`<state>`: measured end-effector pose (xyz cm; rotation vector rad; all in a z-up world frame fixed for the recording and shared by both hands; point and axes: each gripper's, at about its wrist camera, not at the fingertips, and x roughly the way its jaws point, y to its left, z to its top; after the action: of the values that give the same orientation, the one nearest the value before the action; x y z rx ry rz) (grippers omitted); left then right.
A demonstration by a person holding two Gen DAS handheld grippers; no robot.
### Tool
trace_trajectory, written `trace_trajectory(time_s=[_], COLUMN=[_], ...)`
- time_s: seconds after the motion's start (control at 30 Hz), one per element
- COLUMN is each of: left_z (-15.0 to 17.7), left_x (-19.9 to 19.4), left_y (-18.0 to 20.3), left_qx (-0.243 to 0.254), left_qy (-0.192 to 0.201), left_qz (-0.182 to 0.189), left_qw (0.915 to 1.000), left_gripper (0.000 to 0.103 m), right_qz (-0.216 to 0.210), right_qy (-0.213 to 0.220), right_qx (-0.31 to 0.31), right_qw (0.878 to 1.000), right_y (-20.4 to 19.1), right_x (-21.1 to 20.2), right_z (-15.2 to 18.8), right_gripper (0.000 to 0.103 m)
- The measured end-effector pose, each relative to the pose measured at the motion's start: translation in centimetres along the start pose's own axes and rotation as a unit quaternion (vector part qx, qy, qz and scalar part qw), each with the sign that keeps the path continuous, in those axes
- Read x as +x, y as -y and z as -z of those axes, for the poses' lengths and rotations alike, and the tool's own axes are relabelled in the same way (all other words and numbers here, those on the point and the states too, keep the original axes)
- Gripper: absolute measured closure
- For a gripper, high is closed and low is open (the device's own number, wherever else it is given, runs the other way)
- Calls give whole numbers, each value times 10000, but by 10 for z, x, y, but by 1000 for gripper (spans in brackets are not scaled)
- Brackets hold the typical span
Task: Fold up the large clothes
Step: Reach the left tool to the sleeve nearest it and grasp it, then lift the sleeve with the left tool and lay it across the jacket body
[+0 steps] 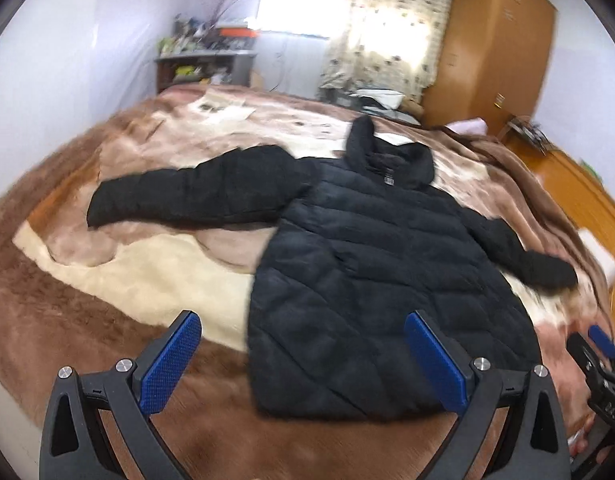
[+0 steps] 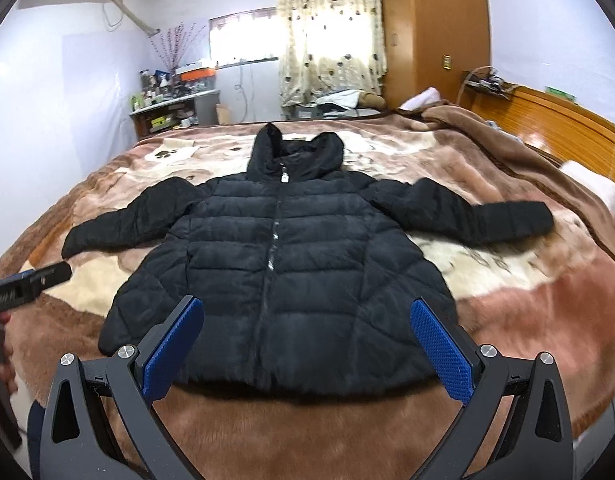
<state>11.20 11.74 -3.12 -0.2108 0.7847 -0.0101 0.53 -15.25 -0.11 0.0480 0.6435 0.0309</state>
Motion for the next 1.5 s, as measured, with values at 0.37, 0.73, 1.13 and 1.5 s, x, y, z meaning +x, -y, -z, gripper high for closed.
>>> trace_trajectory(time_s=[0.37,0.73,1.13,1.5], left_z=[-71,-101,-107,-133], left_x=[88,177,248,245], left_y=[-134,-247,-292,-270], left_qx=[-1180,-2351,-3274,-3031], left_qy=[38,-170,-498,-191], left_qz=[-650,-1220,-1206,-1308], left_qw=[9909,9641,9358,9438], left_gripper=[0,0,11,84], right_qz=[-553,-752,-977,-1019], right_qy=[-162,-404,-611,-605], right_qx=[-97,-631,-968,-634], right_qw=[9983,9944,9886,9909], right_y=[-34,-81,-113,-100], right_x=[87,160,206,207], right_z=[-44,-58,-54,-54], right_gripper=[0,0,0,0])
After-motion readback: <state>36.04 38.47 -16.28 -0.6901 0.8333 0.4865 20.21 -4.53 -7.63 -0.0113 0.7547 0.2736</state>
